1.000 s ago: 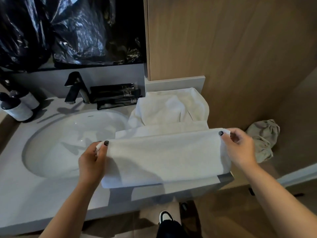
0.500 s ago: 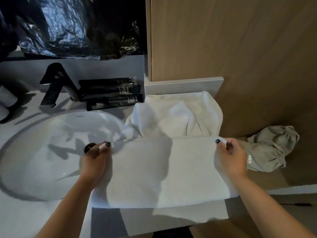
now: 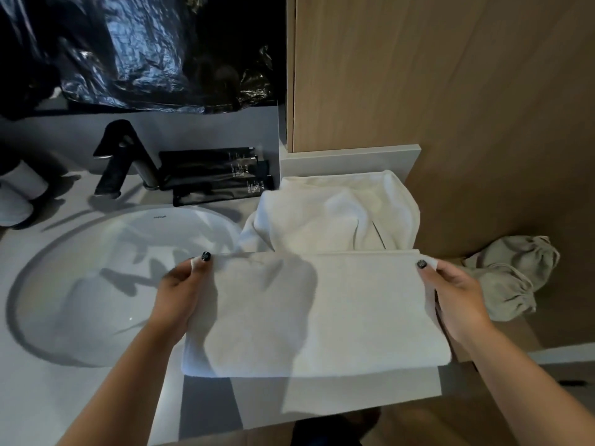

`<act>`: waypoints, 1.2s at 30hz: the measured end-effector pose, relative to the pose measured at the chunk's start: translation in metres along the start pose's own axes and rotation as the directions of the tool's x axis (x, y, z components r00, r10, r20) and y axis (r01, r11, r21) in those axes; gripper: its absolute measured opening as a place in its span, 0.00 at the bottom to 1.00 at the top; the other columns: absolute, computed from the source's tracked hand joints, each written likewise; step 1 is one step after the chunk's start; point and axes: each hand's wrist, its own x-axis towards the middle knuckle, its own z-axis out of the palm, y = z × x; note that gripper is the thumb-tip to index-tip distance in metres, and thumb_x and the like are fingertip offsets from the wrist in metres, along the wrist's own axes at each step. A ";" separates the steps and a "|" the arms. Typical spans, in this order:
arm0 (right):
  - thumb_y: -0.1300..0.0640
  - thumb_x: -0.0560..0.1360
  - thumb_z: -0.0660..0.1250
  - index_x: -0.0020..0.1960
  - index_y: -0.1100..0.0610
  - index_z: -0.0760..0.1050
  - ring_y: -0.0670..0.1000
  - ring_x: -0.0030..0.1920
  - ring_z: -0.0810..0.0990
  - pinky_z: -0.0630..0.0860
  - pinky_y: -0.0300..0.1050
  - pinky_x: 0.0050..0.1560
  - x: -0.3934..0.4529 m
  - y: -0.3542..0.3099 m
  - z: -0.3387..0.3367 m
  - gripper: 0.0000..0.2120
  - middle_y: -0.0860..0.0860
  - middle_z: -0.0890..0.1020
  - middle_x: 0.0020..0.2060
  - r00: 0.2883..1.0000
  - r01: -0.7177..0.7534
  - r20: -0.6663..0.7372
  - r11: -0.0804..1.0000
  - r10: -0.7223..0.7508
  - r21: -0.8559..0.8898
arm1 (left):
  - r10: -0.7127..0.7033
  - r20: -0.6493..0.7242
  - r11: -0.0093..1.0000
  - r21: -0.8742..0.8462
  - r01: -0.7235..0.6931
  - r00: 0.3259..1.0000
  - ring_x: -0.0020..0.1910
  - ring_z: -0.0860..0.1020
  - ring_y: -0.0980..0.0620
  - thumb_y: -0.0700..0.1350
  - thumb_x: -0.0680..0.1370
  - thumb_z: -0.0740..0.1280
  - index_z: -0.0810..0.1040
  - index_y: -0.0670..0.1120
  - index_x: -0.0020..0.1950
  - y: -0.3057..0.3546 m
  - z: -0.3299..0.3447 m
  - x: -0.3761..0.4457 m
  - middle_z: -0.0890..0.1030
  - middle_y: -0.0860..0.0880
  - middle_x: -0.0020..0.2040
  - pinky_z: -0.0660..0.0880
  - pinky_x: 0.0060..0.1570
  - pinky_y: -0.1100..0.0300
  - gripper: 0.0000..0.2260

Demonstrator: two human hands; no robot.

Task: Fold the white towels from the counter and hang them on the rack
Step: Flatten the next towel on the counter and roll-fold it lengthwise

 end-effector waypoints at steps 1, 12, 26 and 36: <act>0.52 0.65 0.74 0.53 0.56 0.83 0.56 0.52 0.84 0.80 0.51 0.56 -0.004 -0.002 -0.003 0.17 0.56 0.85 0.51 0.999 -0.013 0.042 0.999 0.012 0.041 | 0.000 -0.001 1.000 -0.030 0.000 1.000 0.31 0.73 0.46 0.57 0.78 0.68 0.75 0.42 0.39 0.003 -0.001 -0.008 0.73 0.43 0.31 0.72 0.33 0.54 0.19; 0.54 0.72 0.70 0.52 0.53 0.82 0.54 0.54 0.84 0.80 0.54 0.57 -0.087 -0.032 0.004 0.10 0.49 0.86 0.49 0.999 -0.003 0.036 0.997 0.001 0.071 | 0.146 0.094 0.960 -0.254 -0.118 0.985 0.47 0.84 0.49 0.49 0.80 0.63 0.86 0.48 0.50 0.022 -0.051 -0.101 0.86 0.45 0.49 0.79 0.49 0.50 0.12; 0.53 0.77 0.70 0.43 0.47 0.84 0.58 0.51 0.83 0.78 0.60 0.57 -0.179 0.002 0.000 0.06 0.50 0.86 0.44 0.991 0.044 -0.126 0.999 -0.045 -0.013 | 0.171 0.057 0.957 -0.246 -0.152 0.984 0.57 0.82 0.49 0.53 0.74 0.66 0.86 0.62 0.47 -0.012 -0.089 -0.193 0.83 0.52 0.59 0.80 0.56 0.48 0.09; 0.57 0.77 0.69 0.45 0.49 0.82 0.52 0.44 0.81 0.77 0.48 0.47 -0.131 0.008 0.014 0.05 0.52 0.84 0.41 0.984 0.111 -0.127 0.985 -0.128 -0.132 | 0.078 -0.217 0.990 -0.102 -0.102 0.973 0.55 0.82 0.49 0.50 0.78 0.71 0.83 0.55 0.57 -0.037 -0.071 -0.143 0.85 0.53 0.53 0.78 0.59 0.50 0.09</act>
